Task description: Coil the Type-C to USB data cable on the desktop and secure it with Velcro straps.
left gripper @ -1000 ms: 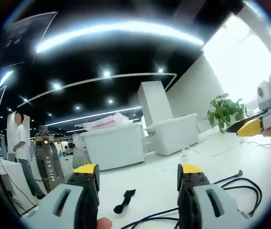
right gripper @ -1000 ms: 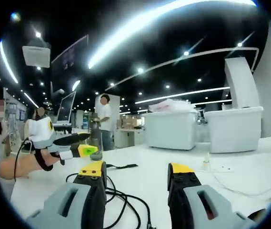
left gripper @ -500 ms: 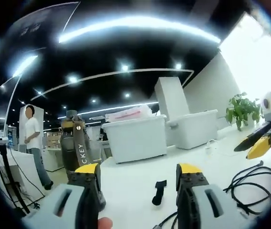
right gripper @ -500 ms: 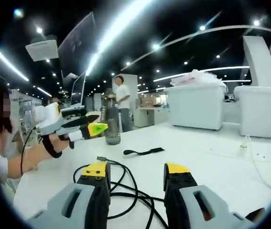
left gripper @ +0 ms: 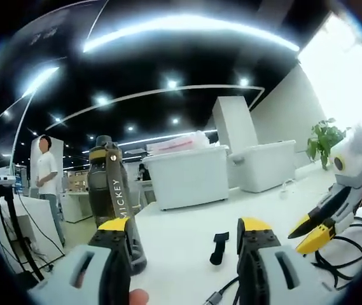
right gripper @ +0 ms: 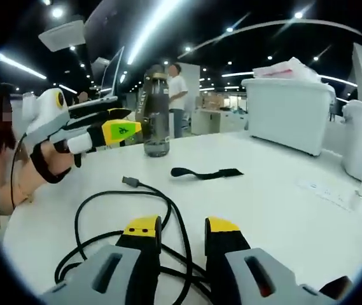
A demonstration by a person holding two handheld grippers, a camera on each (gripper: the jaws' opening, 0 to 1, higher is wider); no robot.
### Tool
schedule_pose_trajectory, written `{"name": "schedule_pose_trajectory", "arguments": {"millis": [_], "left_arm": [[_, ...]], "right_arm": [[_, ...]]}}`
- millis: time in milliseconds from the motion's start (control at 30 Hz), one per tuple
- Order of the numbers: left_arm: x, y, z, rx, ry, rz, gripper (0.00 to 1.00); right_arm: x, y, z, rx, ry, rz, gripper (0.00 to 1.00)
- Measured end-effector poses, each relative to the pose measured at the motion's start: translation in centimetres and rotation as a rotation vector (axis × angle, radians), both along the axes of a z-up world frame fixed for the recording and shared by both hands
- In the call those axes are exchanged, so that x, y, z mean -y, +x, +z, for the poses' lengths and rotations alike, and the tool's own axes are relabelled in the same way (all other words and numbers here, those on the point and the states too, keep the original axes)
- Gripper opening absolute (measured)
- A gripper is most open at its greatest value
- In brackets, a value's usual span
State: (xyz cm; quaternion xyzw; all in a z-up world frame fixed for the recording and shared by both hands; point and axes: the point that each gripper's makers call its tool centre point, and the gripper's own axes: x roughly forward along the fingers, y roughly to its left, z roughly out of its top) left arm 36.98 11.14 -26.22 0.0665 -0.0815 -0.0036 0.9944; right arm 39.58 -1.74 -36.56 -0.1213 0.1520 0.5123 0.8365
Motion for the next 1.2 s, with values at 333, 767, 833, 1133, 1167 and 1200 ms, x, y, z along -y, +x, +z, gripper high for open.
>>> {"name": "schedule_pose_trajectory", "arguments": {"millis": [333, 767, 833, 1133, 1167, 1200], "left_arm": [[-0.4, -0.1, -0.2, -0.008, -0.036, 0.006, 0.67], [0.5, 0.0, -0.6, -0.024, -0.012, -0.011, 0.67], [0.5, 0.0, -0.7, -0.026, -0.015, -0.011, 0.67], [2.2, -0.1, -0.6, -0.016, -0.041, -0.099, 0.65], [2.8, -0.2, -0.4, -0.009, -0.053, -0.128, 0.65], [3.4, -0.4, -0.1, 0.001, -0.065, -0.161, 0.65]], "right_arm": [[-1.6, 1.1, -0.9, 0.000, -0.070, -0.009, 0.21], [-1.3, 0.5, -1.3, 0.080, -0.215, 0.084, 0.02], [-1.3, 0.8, -0.3, 0.133, -0.181, 0.081, 0.02], [3.0, 0.8, 6.9, 0.324, -0.010, -0.043, 0.02], [3.9, 0.6, 7.7, 0.347, 0.005, -0.058, 0.02], [4.7, 0.5, 8.3, 0.366, 0.010, -0.074, 0.02]]}}
